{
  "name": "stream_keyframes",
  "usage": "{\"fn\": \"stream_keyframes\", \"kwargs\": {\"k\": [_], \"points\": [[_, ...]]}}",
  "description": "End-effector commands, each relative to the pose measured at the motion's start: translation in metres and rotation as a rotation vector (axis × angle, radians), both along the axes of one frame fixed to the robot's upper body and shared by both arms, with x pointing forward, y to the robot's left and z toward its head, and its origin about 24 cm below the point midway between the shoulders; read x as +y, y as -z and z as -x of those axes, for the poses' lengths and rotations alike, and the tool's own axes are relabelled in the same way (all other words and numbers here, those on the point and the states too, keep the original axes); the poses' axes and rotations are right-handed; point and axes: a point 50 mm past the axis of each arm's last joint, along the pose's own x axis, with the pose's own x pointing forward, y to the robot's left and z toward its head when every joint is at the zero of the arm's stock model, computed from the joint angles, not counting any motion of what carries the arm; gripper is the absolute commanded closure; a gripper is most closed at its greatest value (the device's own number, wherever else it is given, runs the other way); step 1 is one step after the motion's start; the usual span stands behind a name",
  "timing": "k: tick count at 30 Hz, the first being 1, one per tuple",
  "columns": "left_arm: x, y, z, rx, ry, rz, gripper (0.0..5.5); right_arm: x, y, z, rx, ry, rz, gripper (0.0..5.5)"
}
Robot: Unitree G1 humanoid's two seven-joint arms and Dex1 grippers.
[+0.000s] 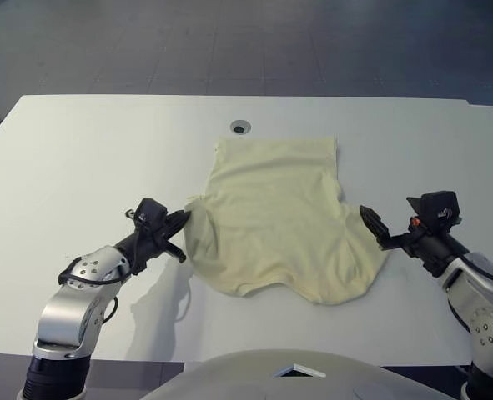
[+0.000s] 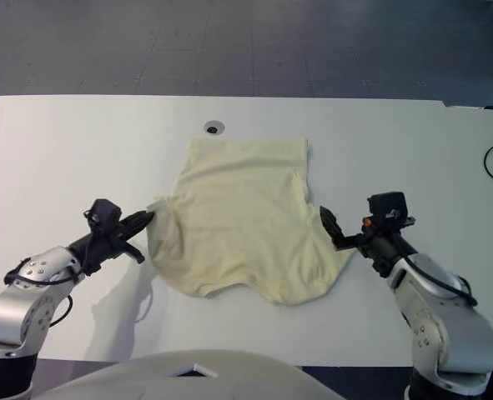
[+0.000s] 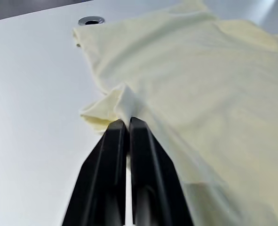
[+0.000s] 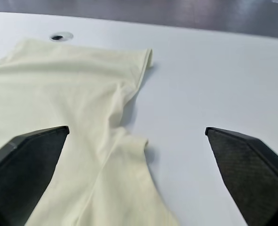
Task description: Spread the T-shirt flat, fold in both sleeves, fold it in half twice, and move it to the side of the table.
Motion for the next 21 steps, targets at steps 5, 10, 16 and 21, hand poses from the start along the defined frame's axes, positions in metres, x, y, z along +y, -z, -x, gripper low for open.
{"fn": "stream_keyframes", "kwargs": {"k": [5,10,16,21], "points": [[-0.028,0.006,0.004,0.003,0.14,-0.106,5.5,-0.006,0.011,0.01,0.096,0.05,0.078,1.48],[-0.044,0.02,0.008,0.035,0.226,-0.144,5.5,-0.006,0.015,0.012,0.151,0.047,0.082,2.32],[-0.053,0.037,0.009,0.07,0.319,-0.165,5.5,-0.011,0.023,0.008,0.22,0.066,0.049,3.29],[-0.06,0.042,0.01,0.079,0.361,-0.158,5.11,-0.014,0.025,0.007,0.265,0.068,0.044,4.1]]}}
